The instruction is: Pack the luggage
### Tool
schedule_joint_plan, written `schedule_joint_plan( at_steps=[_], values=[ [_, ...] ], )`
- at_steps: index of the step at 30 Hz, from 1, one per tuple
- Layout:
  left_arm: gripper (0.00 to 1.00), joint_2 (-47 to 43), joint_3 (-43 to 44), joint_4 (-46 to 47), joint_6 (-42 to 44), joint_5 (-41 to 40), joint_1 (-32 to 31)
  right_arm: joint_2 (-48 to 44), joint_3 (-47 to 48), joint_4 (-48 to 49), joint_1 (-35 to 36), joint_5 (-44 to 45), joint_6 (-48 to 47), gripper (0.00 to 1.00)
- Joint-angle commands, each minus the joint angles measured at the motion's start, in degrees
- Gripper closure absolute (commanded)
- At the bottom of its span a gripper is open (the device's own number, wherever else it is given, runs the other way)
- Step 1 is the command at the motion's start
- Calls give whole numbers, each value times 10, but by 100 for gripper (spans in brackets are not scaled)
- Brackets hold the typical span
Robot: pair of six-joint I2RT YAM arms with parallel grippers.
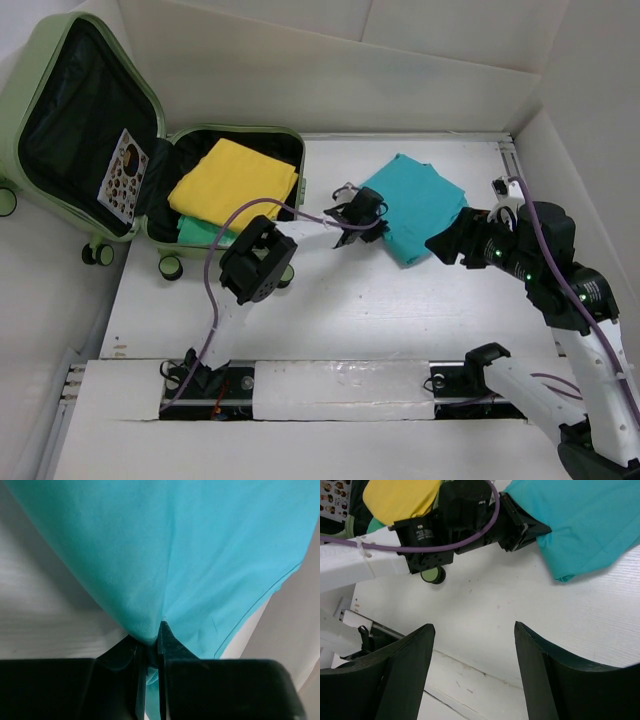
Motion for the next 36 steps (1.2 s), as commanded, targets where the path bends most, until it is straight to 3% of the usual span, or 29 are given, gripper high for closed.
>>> schedule_joint_plan(
  at_steps=[1,5,9,14,17,20,24,27,36],
  values=[
    [100,-4,101,-64,89,-30,9,-3,17,3,-3,4,-8,29],
    [100,-33,223,-105,175,-31,28,-3,23,21,-3,4,-8,29],
    [100,-63,310,-123,223,21,83,2,28,32,-3,4,-8,29],
    [100,-70,428,-186,274,141,215,14,23,54,-3,-15,-8,29],
    [100,-88,428,-223,285,206,310,26,18,65,-3,-27,-8,29],
    [100,-152,325,-204,313,220,384,32,18,76,-3,-33,-8,29],
    [100,-248,108,-116,314,262,462,43,12,83,2,-39,-8,29],
    [100,-322,9,-74,314,279,510,44,12,83,2,-39,-8,29],
    [100,-443,-242,-55,335,219,570,54,1,89,2,-44,-8,29]
  ],
)
